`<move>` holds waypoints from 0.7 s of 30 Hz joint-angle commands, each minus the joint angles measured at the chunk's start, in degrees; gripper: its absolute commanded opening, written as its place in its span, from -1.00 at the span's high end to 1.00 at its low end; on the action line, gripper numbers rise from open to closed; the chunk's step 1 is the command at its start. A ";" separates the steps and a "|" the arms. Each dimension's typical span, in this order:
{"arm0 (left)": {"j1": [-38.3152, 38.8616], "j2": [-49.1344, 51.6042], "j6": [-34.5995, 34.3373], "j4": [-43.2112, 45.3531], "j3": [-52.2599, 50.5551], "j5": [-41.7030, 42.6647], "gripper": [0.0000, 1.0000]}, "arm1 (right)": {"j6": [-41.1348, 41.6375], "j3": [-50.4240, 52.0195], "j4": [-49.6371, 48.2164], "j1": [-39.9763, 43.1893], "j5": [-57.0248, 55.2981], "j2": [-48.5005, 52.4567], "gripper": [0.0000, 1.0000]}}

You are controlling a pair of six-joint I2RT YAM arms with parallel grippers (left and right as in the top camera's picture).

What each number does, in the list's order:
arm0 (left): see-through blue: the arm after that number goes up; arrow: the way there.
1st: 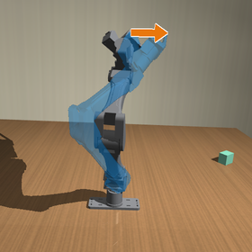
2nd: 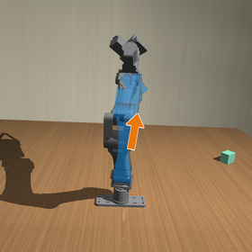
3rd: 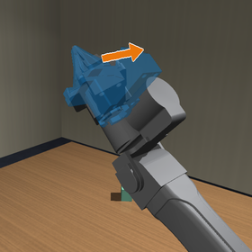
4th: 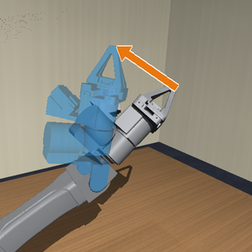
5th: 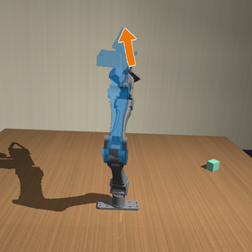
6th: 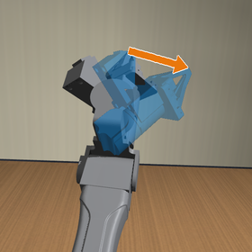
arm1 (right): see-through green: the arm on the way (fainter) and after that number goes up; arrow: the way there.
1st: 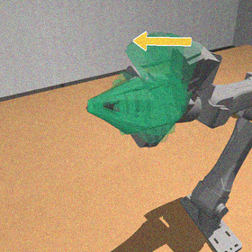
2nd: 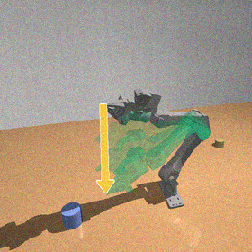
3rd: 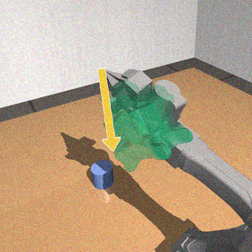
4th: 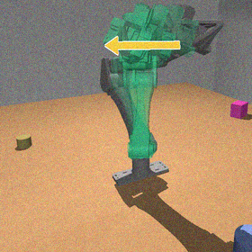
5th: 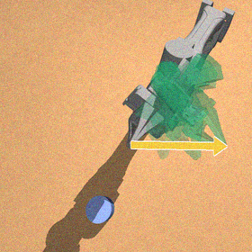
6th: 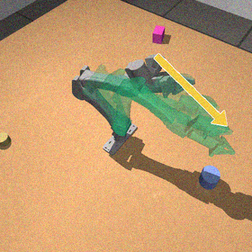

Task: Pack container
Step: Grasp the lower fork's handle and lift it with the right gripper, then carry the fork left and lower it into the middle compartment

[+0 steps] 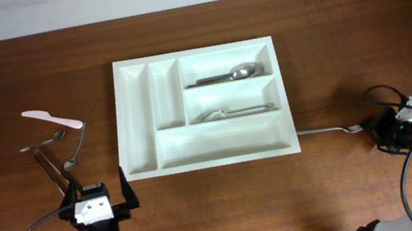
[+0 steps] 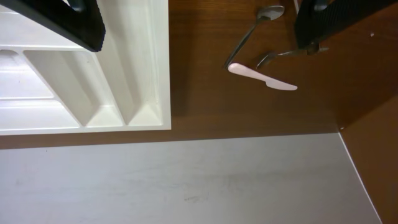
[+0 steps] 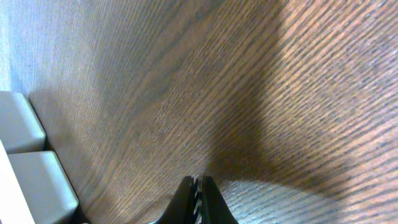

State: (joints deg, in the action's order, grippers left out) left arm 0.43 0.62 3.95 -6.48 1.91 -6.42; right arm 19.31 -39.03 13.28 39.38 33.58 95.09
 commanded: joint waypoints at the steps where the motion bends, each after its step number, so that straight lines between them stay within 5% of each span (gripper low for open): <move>1: 0.28 -0.24 1.11 0.11 -0.37 -0.20 -0.99 | -1.29 1.75 -0.33 0.00 -5.68 1.81 0.92; 21: 0.28 -0.24 1.11 0.11 -0.37 -0.20 -0.99 | 1.09 -28.48 8.85 0.02 -3.08 1.81 0.93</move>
State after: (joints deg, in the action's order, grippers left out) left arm 0.43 0.62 3.95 -6.48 1.91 -6.42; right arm 20.56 -62.83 21.02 39.40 29.91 96.73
